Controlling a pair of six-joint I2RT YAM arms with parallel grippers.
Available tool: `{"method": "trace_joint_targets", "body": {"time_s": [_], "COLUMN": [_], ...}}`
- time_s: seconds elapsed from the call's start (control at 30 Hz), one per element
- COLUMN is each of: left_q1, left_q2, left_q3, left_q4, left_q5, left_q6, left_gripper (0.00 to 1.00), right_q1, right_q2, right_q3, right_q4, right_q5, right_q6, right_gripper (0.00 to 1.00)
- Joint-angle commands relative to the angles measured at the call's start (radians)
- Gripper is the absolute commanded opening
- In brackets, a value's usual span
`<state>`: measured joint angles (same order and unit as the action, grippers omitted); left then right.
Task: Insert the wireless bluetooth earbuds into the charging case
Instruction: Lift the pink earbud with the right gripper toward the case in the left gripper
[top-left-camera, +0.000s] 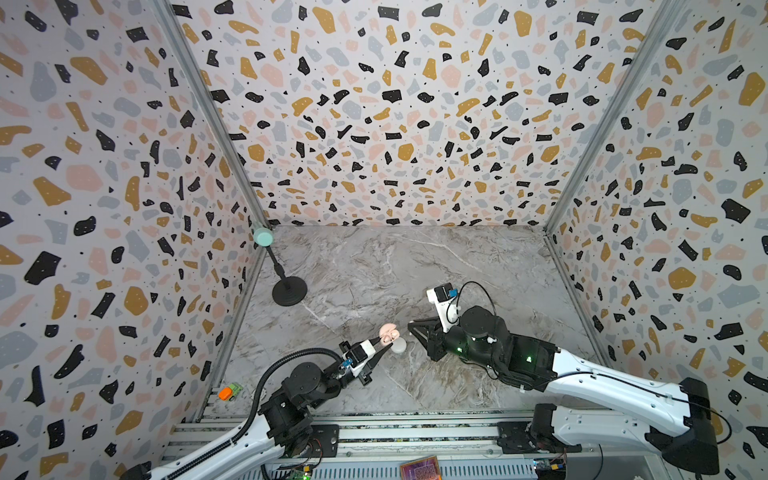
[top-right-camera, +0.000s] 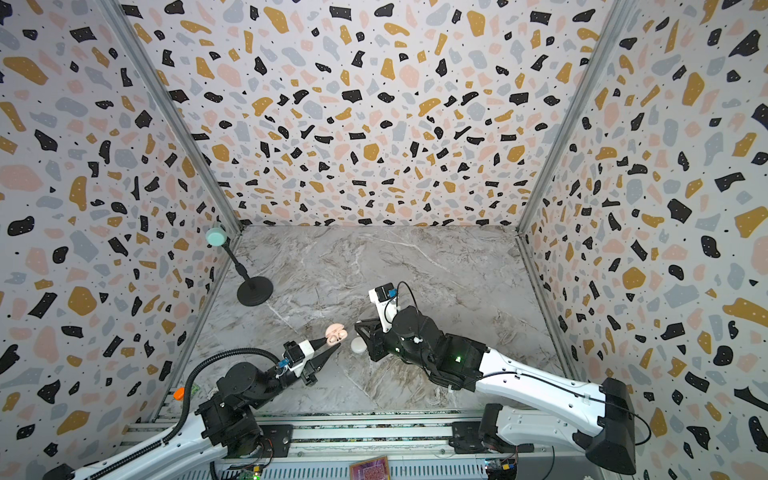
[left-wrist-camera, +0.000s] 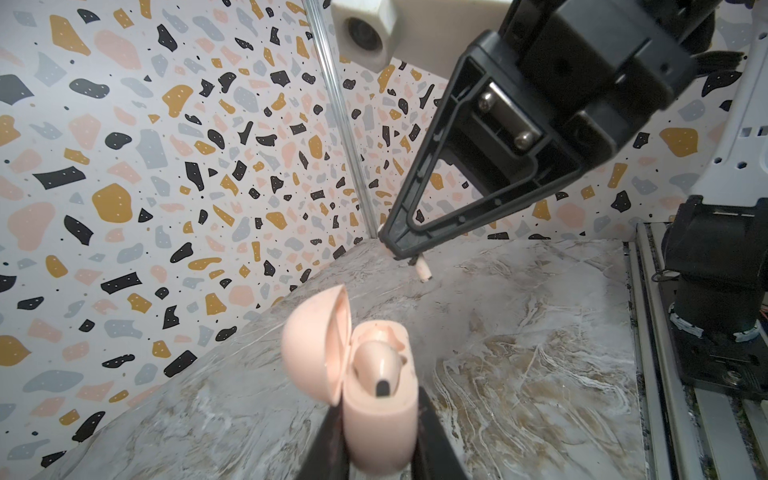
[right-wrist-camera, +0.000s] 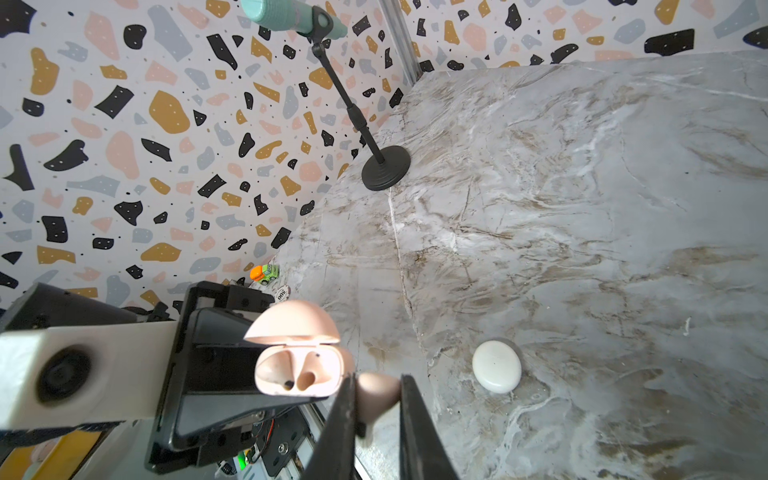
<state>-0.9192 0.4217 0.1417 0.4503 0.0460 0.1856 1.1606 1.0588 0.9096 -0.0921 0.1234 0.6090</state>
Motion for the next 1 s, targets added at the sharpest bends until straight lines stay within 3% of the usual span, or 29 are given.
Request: {"method": "trace_joint_targets", "body": {"time_s": [0.0, 0.37, 0.97], "left_q1": [-0.001, -0.001, -0.001], "left_q2": [0.002, 0.02, 0.021], "left_q3": [0.009, 0.016, 0.018], "left_q4": [0.06, 0.067, 0.08], "left_q5": [0.005, 0.019, 0.043], "left_q6": [-0.037, -0.104, -0.168], "left_gripper": [0.0, 0.0, 0.0], "right_q1": [0.029, 0.087, 0.101], "right_q2": [0.009, 0.067, 0.116], "right_q3": [0.059, 0.097, 0.094], "right_q4": [0.038, 0.046, 0.074], "right_q5": [0.052, 0.12, 0.121], "right_q6": [-0.038, -0.07, -0.072], "right_gripper": [0.11, 0.11, 0.11]}}
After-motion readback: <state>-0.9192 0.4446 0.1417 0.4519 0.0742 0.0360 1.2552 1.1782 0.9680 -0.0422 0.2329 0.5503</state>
